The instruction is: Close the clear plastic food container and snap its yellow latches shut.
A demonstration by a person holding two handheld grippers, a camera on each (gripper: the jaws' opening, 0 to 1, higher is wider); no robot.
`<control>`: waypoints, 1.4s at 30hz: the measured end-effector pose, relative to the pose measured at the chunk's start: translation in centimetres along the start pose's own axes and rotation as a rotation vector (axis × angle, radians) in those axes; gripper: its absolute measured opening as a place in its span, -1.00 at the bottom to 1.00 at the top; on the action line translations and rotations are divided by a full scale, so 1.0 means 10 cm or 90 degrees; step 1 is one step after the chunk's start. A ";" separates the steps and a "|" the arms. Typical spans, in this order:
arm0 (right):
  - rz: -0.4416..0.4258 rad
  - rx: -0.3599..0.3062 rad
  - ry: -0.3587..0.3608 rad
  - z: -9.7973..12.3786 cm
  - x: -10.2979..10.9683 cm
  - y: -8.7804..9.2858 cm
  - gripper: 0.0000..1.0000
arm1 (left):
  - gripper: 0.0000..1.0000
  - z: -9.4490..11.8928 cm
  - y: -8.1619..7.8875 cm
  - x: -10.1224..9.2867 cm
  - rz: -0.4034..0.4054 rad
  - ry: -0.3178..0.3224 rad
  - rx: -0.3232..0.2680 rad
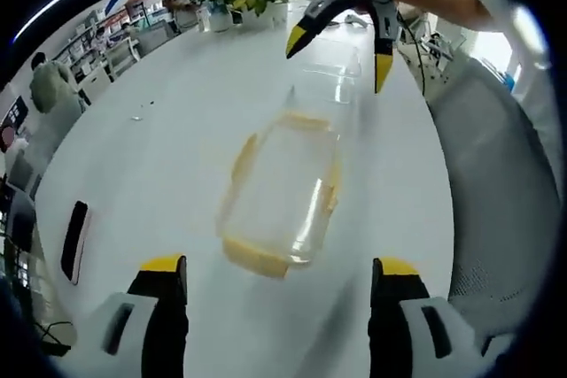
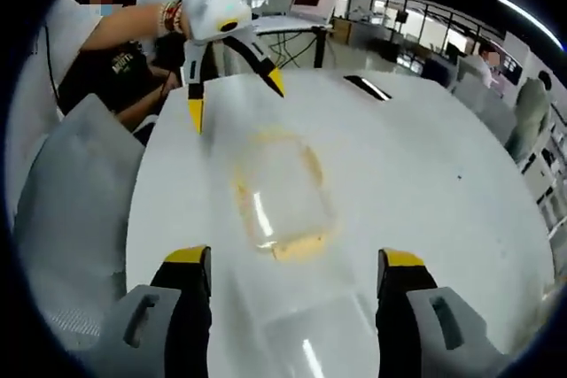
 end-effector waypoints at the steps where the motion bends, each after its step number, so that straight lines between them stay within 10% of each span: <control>1: 0.003 0.004 -0.004 -0.03 -0.02 0.00 0.47 | 0.60 -0.01 -0.01 0.03 -0.010 0.002 0.007; 42: 0.121 0.105 -0.113 -0.69 -0.15 0.02 0.01 | -0.24 -0.45 0.03 0.26 -0.168 0.085 0.118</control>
Point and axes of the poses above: the point that each gripper's makers call its tool centre point, and the gripper's own axes: z roughly backward along the fingers, x roughly to its left, y roughly out of its underside, the point moved 6 cm from there along z, roughly backward along the fingers, and after that the axes turned 5 degrees about z, right-handed, at the moved point
